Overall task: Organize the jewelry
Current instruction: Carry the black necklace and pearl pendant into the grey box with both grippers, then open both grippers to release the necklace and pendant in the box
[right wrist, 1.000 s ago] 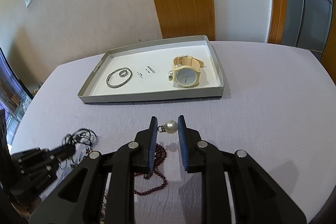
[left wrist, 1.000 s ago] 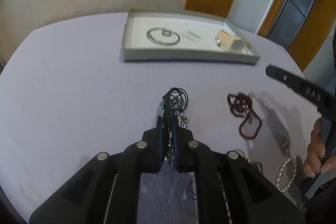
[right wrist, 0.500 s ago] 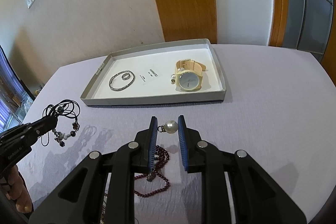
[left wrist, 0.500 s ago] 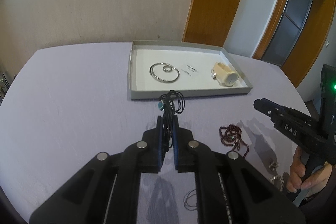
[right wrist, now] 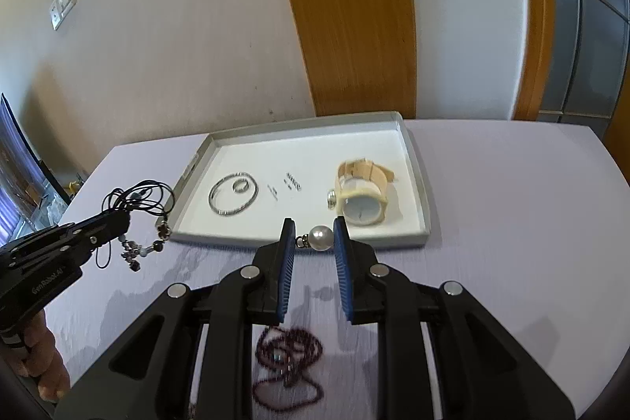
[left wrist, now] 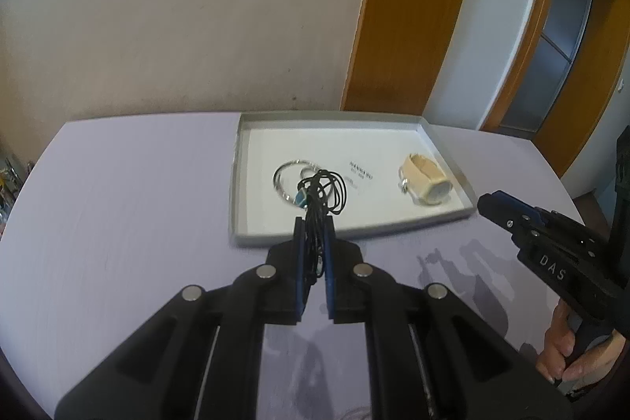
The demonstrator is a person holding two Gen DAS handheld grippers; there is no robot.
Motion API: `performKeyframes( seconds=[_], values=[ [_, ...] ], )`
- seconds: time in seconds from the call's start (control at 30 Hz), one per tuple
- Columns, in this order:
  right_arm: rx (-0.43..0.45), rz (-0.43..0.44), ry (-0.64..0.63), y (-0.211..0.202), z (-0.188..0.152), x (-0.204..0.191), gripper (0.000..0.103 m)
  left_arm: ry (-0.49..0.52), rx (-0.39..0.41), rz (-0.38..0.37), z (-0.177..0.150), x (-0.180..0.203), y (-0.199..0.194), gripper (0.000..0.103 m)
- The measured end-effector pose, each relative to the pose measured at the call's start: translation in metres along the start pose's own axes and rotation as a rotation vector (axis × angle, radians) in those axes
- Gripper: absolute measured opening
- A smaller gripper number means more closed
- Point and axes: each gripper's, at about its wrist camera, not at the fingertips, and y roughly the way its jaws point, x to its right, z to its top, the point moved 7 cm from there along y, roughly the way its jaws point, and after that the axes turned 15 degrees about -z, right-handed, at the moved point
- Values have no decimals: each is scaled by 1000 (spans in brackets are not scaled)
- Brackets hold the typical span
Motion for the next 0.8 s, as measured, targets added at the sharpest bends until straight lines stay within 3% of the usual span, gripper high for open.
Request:
performKeyframes(
  seconds=[0.53, 0.8],
  values=[
    [-28, 10, 13, 73, 44, -16, 21, -17, -20, 38, 50, -22, 71, 9],
    [-90, 21, 18, 111, 47, -27, 21, -41, -63, 47, 54, -37, 113, 9]
  ],
)
